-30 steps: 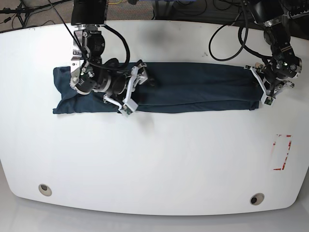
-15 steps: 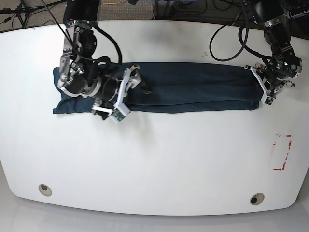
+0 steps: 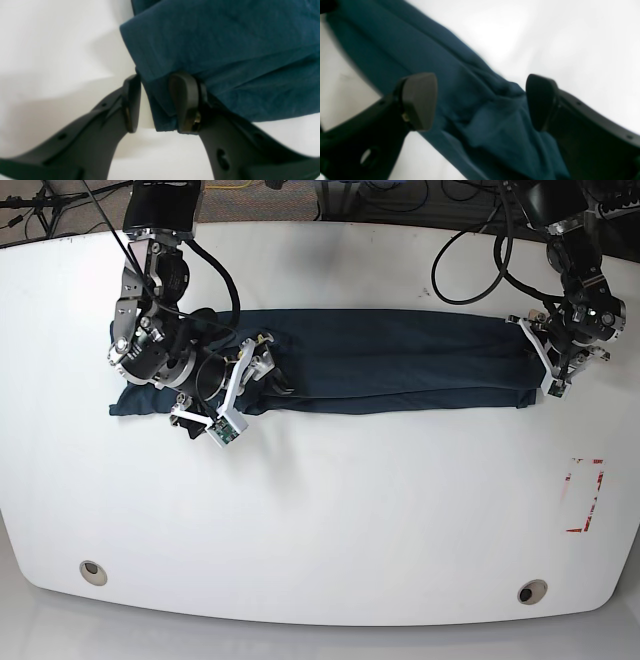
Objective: Fold the T-shirt properly
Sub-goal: 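Pinch the strip end with the right gripper and drag it inward, then smooth the strip end with the right gripper toward the shirt middle, then lift the right gripper and reposition it at the strip end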
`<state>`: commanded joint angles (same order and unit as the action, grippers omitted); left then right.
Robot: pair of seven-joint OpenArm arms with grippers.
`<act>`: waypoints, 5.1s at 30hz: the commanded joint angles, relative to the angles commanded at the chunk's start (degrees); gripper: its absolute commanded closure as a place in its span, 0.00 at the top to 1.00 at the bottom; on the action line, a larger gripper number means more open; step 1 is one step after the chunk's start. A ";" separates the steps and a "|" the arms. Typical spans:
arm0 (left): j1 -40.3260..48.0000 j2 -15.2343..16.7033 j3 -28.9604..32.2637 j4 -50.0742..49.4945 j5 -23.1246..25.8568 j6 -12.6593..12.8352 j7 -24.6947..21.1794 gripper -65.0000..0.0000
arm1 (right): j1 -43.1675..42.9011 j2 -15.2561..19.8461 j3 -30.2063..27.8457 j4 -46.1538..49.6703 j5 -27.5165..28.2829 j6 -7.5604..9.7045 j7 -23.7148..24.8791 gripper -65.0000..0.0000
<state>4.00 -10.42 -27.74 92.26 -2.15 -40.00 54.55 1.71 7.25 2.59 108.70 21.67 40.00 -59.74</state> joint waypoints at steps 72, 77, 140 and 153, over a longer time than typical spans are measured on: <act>0.09 -0.35 -0.35 0.00 0.00 0.00 0.00 0.33 | -2.90 -8.44 13.45 -10.29 -23.30 0.00 15.82 0.20; 0.09 -0.35 -0.35 0.00 0.00 0.00 0.00 0.33 | -2.99 -8.97 12.04 -10.20 -23.30 0.00 15.56 0.00; 1.14 -1.05 -0.35 0.00 -0.09 0.00 -0.09 0.33 | -18.64 -6.95 -0.97 2.73 -23.30 0.00 15.56 0.58; 1.14 -1.14 -0.35 0.00 -0.09 0.00 -0.09 0.33 | -22.51 -3.60 -1.14 2.73 -23.38 0.00 15.56 0.58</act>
<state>5.14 -11.56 -28.09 92.26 -2.24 -40.00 54.46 -20.79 3.65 1.45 111.43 -1.71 40.00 -44.18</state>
